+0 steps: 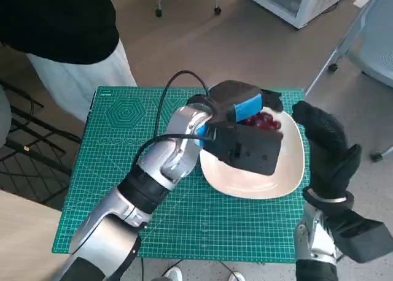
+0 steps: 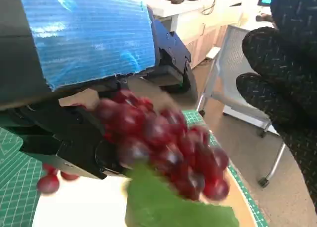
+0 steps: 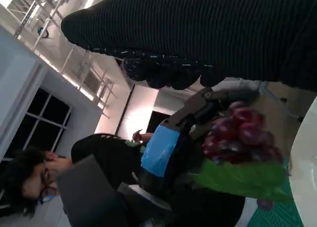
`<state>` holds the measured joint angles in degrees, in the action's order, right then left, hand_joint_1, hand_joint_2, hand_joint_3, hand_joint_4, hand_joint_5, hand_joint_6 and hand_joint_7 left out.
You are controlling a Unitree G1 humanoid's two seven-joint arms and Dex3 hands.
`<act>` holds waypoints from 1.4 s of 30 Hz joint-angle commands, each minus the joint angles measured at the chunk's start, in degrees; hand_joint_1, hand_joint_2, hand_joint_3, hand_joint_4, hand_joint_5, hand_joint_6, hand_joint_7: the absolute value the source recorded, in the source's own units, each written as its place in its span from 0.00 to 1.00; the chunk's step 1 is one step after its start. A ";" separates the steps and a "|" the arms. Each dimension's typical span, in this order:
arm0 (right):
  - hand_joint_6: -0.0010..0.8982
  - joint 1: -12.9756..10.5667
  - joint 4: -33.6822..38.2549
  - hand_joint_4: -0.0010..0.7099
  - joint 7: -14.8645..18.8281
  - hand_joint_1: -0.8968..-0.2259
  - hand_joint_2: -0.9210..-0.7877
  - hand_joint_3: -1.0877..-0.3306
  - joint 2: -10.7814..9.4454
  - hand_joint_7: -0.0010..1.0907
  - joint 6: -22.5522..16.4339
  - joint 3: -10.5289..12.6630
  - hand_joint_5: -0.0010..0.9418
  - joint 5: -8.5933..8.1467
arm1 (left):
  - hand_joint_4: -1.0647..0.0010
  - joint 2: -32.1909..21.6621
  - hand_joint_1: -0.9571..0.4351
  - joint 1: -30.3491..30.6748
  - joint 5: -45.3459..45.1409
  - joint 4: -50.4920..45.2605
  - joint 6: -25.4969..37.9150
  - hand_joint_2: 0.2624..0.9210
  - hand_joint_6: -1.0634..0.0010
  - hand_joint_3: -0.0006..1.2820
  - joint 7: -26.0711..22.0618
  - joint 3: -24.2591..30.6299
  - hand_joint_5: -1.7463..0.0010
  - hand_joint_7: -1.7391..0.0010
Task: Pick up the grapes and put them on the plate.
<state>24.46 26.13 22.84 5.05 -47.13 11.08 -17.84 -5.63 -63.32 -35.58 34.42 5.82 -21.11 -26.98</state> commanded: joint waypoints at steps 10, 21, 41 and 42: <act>0.17 -0.75 0.88 0.66 -0.19 0.36 0.00 0.50 -0.79 0.23 0.57 -0.37 0.00 -0.21 | 0.82 -2.22 0.33 1.39 5.01 3.70 -7.97 0.95 0.75 0.01 0.32 2.75 1.00 1.00; 0.17 -1.64 -0.93 0.66 -0.38 0.36 0.00 0.50 -1.31 0.22 1.58 -1.00 0.00 -0.17 | 0.85 -2.71 0.35 6.05 27.81 18.95 -24.27 1.00 0.76 0.05 0.09 21.20 0.99 0.99; 0.18 -2.35 -4.41 0.66 -1.37 0.34 0.00 0.50 -1.13 0.21 4.40 -2.43 0.00 0.75 | 0.81 -0.43 0.38 27.77 56.81 5.92 -35.15 1.00 0.76 0.19 -12.54 40.60 0.99 1.00; 0.18 -2.32 -4.45 0.66 -1.32 0.34 0.00 0.50 -1.11 0.21 4.44 -2.49 0.00 0.74 | 0.81 -0.27 0.37 28.71 57.51 5.16 -35.31 1.00 0.76 0.19 -12.94 40.91 0.99 1.00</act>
<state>23.47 21.73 21.96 3.97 -43.73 8.70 -17.59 -6.49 -37.03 20.01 42.47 -27.88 -32.80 12.92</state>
